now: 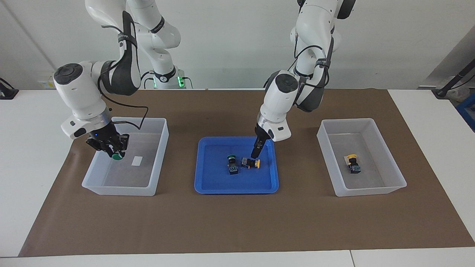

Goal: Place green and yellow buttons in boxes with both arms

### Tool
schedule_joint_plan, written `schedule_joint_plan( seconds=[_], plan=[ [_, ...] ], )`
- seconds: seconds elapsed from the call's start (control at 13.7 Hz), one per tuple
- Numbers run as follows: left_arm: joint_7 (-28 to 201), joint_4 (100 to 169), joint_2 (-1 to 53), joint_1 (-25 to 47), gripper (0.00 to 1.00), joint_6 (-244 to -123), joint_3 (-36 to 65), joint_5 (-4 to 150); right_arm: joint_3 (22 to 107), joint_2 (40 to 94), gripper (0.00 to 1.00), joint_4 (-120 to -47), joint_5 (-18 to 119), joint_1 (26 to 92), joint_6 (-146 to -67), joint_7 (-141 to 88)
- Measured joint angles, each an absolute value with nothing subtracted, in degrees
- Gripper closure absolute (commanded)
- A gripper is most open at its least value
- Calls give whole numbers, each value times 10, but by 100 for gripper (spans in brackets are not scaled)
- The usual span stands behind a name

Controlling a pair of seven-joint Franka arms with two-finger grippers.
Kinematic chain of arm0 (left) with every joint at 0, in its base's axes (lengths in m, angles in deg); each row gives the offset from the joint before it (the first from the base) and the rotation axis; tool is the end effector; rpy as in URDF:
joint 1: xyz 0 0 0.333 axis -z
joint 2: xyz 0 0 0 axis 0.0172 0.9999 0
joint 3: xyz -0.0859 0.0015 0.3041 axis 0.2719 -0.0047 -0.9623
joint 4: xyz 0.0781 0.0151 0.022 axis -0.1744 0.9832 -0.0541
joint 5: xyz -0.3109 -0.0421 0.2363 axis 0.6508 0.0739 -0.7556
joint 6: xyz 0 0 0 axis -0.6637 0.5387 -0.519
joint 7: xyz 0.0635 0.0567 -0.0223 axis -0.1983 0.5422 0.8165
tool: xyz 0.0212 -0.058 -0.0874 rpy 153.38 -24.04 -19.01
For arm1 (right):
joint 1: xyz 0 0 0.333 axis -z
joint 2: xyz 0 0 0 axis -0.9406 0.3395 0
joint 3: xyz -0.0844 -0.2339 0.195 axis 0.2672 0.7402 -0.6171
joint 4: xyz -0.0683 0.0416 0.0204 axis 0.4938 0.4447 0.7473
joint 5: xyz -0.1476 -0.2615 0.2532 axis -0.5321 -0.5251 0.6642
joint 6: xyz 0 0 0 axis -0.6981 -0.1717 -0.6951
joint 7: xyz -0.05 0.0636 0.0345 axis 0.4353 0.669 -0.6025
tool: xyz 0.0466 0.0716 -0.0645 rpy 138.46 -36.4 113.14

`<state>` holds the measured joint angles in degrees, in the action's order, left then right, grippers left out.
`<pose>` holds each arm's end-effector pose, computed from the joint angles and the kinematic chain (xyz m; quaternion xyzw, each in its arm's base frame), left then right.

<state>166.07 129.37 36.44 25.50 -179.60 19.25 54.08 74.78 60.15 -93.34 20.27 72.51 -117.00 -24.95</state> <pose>0.5455 -0.3651 0.3605 0.8347 0.5398 -0.0233 0.1065 0.5940 -0.0552 0.4072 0.9985 0.0068 0.0533 0.0064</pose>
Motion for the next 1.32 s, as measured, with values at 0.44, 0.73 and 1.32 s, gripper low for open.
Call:
schedule_joint_plan(
  seconds=[0.44, 0.73, 1.32],
  plan=[
    [1667, 1325, 392, 258, 20, -1896, 191, 541, 744, 603, 90, -994, 212, 725, -1227, -250],
    [1670, 1350, 412, 270, 22, -1956, 191, 541, 744, 609, 1, -1007, 222, 721, -1240, -248],
    [1672, 1355, 410, 270, 100, -1963, 187, 541, 740, 611, 0, -969, 224, 720, -1249, -246]
  ],
)
